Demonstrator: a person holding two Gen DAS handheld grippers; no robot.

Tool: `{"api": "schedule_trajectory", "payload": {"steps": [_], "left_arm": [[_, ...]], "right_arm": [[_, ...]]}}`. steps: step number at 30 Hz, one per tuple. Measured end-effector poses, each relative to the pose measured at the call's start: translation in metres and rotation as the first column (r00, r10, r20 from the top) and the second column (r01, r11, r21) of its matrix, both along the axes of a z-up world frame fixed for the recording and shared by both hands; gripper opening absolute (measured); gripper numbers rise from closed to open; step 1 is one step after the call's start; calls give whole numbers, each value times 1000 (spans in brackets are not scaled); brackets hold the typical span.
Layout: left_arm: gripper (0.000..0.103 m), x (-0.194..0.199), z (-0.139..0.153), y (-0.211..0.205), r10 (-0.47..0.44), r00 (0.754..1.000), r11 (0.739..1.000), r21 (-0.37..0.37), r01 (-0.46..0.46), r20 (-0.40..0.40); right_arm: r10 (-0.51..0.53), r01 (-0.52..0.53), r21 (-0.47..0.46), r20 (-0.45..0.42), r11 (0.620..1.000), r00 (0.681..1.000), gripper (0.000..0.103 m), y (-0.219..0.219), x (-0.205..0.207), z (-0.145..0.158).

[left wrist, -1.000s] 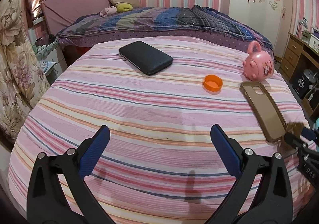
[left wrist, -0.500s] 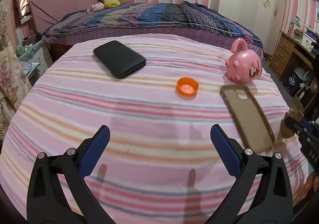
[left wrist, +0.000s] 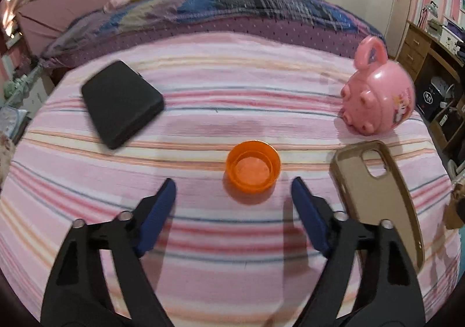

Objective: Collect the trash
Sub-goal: 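Grasp the brown cloth scrap with the right gripper while the left gripper grasps the orange cap, then carry the orange cap and brown scrap over the blue basket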

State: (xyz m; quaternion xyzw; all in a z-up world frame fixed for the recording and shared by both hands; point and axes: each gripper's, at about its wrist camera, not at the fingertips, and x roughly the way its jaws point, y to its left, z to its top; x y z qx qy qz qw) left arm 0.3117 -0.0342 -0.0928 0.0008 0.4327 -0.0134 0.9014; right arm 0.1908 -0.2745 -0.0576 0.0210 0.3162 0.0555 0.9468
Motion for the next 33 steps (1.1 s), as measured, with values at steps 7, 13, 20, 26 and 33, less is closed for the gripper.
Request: {"api": "schedule_trajectory", "payload": {"steps": [7, 13, 20, 26, 33], "left_arm": [[39, 1, 1, -10, -53, 998, 999, 12, 53, 19], [39, -19, 10, -12, -57, 998, 998, 29, 56, 41], [39, -61, 34, -19, -48, 993, 998, 43, 44, 104], [39, -96, 49, -44, -83, 984, 996, 58, 75, 156], [39, -125, 59, -98, -139, 973, 990, 1, 141, 186]], "right_arm": [[-5, 5, -3, 3, 1000, 1000, 26, -7, 0, 4], [3, -3, -10, 19, 1000, 1000, 26, -6, -5, 10], [3, -1, -35, 39, 999, 999, 26, -12, -14, 19], [-24, 26, -48, 47, 998, 999, 26, -28, -27, 24], [-67, 70, -64, 46, 995, 997, 26, -61, -45, 31]]}}
